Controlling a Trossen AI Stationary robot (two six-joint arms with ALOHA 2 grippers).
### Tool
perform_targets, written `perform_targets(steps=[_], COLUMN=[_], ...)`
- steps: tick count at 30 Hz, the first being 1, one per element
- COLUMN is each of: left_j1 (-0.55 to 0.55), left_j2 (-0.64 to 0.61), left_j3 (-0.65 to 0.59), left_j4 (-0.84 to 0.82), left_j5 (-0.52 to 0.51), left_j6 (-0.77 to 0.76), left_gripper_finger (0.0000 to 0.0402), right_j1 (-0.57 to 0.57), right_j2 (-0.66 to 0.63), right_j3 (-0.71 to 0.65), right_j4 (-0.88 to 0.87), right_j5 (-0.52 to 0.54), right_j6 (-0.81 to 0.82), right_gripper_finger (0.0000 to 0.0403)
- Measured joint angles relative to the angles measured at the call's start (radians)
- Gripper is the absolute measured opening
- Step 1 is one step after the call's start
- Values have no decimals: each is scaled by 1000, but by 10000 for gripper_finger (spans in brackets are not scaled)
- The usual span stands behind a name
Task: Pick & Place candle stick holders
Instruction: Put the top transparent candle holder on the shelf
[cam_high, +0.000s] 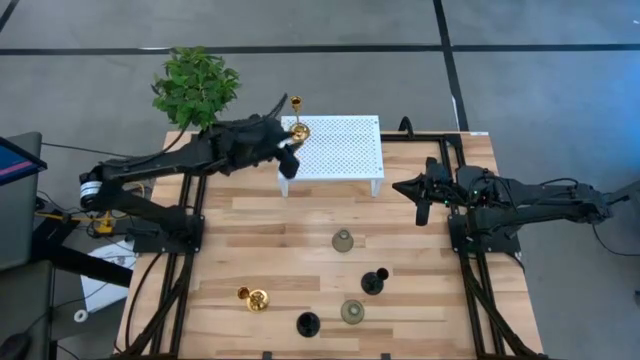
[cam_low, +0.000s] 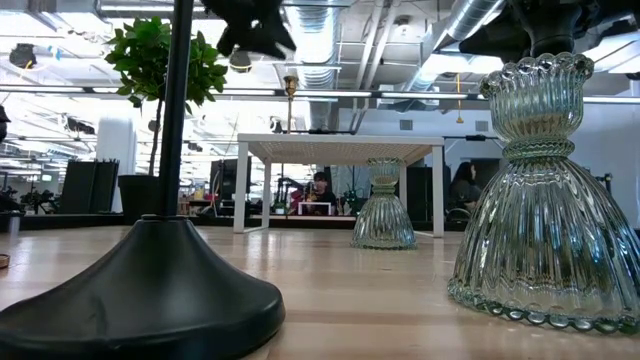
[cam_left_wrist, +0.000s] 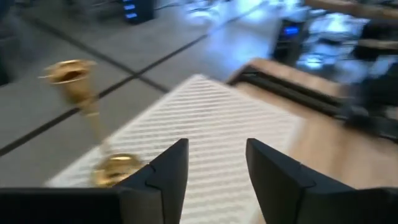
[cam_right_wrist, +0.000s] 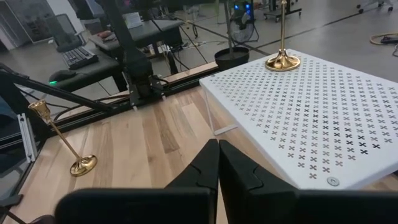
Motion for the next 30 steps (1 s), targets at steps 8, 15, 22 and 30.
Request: perform_targets(steps=[8, 15, 22, 30], left_j1=[-134, -236, -344, -439], left_j2=[-64, -131, -303, -519], left_j3=[-71, -174, -295, -449], left_j4=[0, -2, -22, -29], left_j5=[104, 106, 155, 154], left_j6=[2, 3, 3, -92], left_gripper_finger=[100, 16, 5, 5], right_j1=[3, 63, 112, 118], right_j2=[0, 1, 1, 1], right_j3=[0, 0, 0, 0], right_j4=[8, 15, 15, 22], right_j5=[-4, -4, -1, 9], right_j6=[0, 0, 0, 18], right_gripper_finger=[0, 0, 0, 0])
